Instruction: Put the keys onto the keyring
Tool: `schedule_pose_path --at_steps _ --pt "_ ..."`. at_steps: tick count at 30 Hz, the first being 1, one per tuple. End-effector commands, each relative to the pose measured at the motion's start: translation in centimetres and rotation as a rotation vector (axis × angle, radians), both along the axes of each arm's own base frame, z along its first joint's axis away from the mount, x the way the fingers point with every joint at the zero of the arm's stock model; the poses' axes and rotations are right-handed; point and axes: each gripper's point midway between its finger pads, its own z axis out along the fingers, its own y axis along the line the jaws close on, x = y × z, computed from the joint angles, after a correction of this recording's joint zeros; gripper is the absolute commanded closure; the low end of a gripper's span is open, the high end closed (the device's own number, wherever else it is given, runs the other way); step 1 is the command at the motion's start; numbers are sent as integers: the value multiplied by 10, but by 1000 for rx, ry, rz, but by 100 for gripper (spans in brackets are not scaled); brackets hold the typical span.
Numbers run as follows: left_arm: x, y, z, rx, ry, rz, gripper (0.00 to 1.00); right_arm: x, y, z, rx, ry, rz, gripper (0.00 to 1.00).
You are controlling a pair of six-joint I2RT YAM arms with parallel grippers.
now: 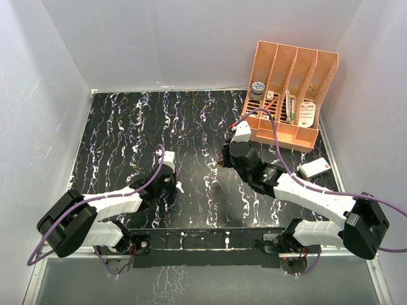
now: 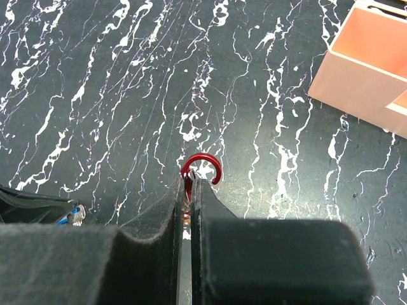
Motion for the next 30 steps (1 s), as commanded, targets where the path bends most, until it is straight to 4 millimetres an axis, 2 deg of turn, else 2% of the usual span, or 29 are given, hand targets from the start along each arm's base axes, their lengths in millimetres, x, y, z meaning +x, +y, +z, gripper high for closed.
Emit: schedule_pose_path --at_steps 1,5,17,23,30 --pt "7 -10 15 -25 -49 -31 100 5 7 18 48 -48 4 100" --pt "11 -14 27 -44 -93 -58 100 2 18 17 52 -37 70 100" --pt "23 -31 81 -102 -300 -171 100 -7 57 7 90 9 210 100" --pt "22 -42 99 -138 -384 -251 100 -11 70 7 94 15 243 100" --pt "24 -53 108 -143 -425 -318 100 -16 84 10 103 12 269 100"
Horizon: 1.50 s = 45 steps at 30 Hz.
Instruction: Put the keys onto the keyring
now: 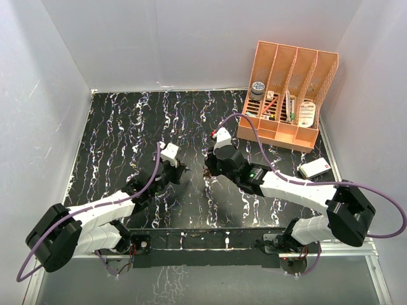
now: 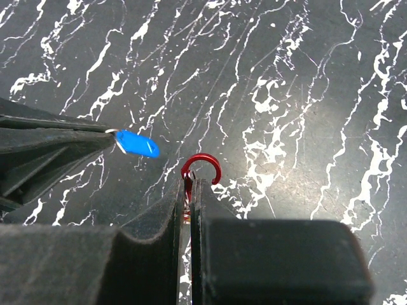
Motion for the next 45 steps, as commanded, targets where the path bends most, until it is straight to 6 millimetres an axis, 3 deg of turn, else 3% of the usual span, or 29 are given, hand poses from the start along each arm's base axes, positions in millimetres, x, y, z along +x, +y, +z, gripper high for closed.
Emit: schedule_pose_path --at_steps 1,14,25,45 --pt "1 -15 19 -25 -76 -81 100 7 26 46 113 -85 25 100" --pt "-12 -39 39 -50 -186 -266 100 4 39 49 108 -90 43 100" --pt "-20 -54 41 -35 -203 -382 100 3 38 50 100 -95 38 100" --pt "-18 -50 57 -26 -262 -375 100 3 37 45 86 -90 36 100"
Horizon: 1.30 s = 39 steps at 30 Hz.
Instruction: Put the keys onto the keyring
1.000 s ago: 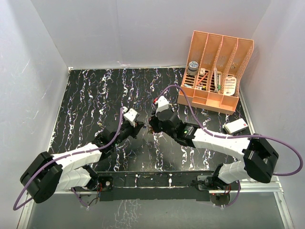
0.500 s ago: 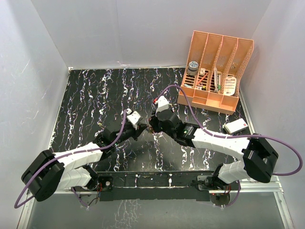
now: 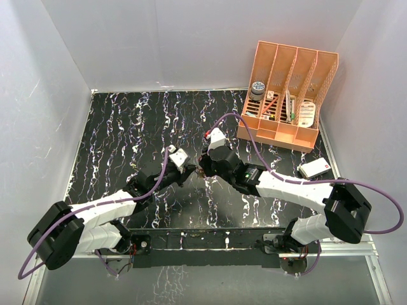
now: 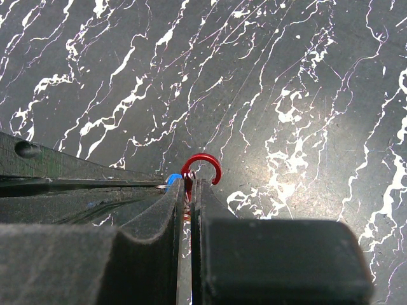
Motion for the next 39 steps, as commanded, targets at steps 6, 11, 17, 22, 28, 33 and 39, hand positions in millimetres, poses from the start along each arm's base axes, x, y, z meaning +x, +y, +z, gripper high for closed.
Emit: schedule_pose_path --at_steps 6,11,17,22,28,33,39 --pt "1 -10 33 -49 -73 -39 100 11 12 34 70 -69 -8 100" --pt "0 -11 32 -55 -72 -45 100 11 13 33 68 -69 -9 100" --pt "1 -12 34 -56 -77 -48 100 11 12 33 68 -69 -11 100" --pt "-1 -14 34 -58 -69 -66 100 12 11 32 65 -72 -19 100" --pt "-8 -16 29 -63 -42 -93 100 14 7 33 63 -81 -42 100" --pt "-13 -15 26 -70 -27 -101 100 15 2 34 61 -91 -58 100" --pt "-18 -16 18 -70 10 -119 100 17 -1 40 77 -110 -79 100"
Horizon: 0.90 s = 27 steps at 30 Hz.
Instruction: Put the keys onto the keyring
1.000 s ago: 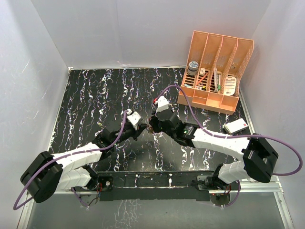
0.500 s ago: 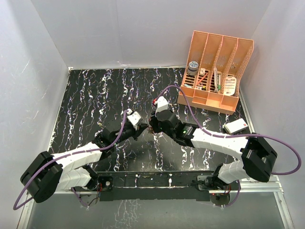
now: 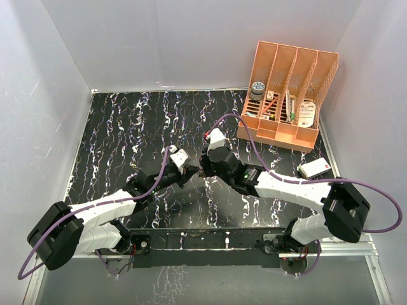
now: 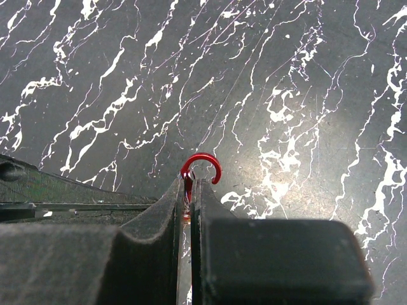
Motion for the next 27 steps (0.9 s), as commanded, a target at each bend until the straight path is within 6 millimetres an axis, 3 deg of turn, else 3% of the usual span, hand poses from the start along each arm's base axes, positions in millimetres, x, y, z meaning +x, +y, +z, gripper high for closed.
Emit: schedule_pose_path --at_steps 1,2,5,7,10,16,21,27 --pt "-8 -8 13 -50 -1 -46 100 12 2 44 99 -106 -47 100" --pt "-7 -7 11 -46 12 -37 96 13 0 46 105 -112 -55 100" --pt "-2 0 4 -39 48 28 70 13 -6 52 128 -136 -73 100" --pt "-1 5 2 -47 59 63 60 13 -11 60 143 -158 -91 100" --pt "3 17 5 -76 66 139 56 13 -19 70 158 -195 -110 100" --pt "15 43 37 -232 71 334 46 6 -29 76 159 -320 -46 100" --pt "24 39 56 -294 126 380 44 -7 -38 84 212 -436 14 100" --pt "37 9 59 -255 255 340 42 -4 -27 79 145 -437 66 100"
